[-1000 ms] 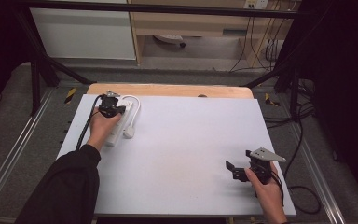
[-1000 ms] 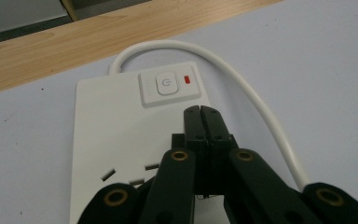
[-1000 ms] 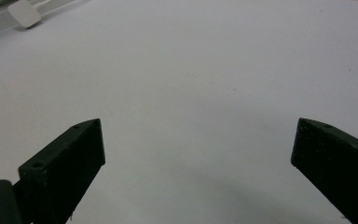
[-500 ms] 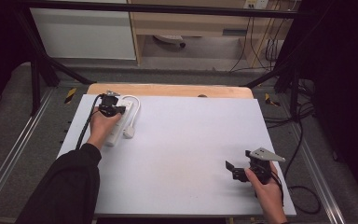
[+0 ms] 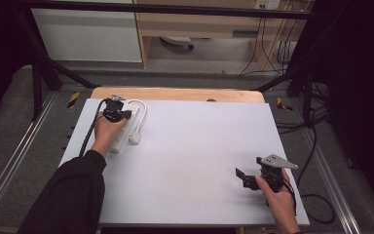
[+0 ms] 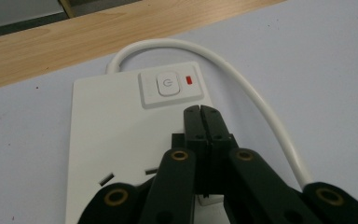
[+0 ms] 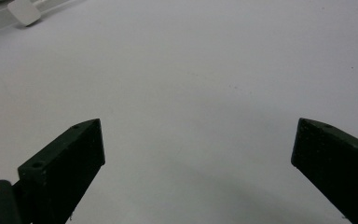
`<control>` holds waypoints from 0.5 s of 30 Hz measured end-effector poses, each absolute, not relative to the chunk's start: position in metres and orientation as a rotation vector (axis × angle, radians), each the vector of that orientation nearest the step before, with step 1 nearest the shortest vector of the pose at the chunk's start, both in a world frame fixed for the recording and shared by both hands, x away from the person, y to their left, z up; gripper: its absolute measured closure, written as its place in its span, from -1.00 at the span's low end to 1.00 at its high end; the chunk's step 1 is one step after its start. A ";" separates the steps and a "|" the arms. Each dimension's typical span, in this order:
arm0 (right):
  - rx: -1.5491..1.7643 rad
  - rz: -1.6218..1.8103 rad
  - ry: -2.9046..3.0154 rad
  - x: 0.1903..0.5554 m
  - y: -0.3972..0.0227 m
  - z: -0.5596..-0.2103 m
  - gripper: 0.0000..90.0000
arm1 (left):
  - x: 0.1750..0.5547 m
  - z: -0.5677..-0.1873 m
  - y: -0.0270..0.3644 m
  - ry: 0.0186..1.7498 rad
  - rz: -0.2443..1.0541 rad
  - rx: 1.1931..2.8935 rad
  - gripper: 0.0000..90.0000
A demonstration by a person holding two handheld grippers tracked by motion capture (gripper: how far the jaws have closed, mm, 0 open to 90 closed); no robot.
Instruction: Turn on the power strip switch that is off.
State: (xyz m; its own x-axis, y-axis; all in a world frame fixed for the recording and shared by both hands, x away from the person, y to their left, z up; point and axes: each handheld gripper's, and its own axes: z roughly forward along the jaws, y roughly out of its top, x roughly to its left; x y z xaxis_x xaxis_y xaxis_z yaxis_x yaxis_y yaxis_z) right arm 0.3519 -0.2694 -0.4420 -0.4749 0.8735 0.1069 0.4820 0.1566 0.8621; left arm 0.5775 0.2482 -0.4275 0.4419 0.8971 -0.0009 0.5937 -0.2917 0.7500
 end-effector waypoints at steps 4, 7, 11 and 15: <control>1.288 1.259 2.021 0.352 -0.269 -0.442 -0.93 | 0.578 -0.428 0.249 1.253 0.562 1.998 1.00; 1.286 1.261 2.019 0.352 -0.269 -0.442 -0.93 | 0.578 -0.428 0.248 1.255 0.561 1.993 1.00; 1.288 1.260 2.018 0.352 -0.270 -0.442 -0.93 | 0.578 -0.428 0.247 1.253 0.560 1.989 1.00; 1.289 1.261 2.019 0.352 -0.269 -0.442 -0.93 | 0.577 -0.428 0.245 1.248 0.558 1.989 1.00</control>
State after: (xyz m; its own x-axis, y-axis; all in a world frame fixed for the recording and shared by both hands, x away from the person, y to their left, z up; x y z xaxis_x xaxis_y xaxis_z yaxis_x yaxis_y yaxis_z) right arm 0.3517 -0.2694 -0.4417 -0.4746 0.8735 0.1090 0.4810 0.1537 0.8631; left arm 0.5775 0.2452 -0.4281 0.4397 0.8981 -0.0116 0.5903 -0.2792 0.7574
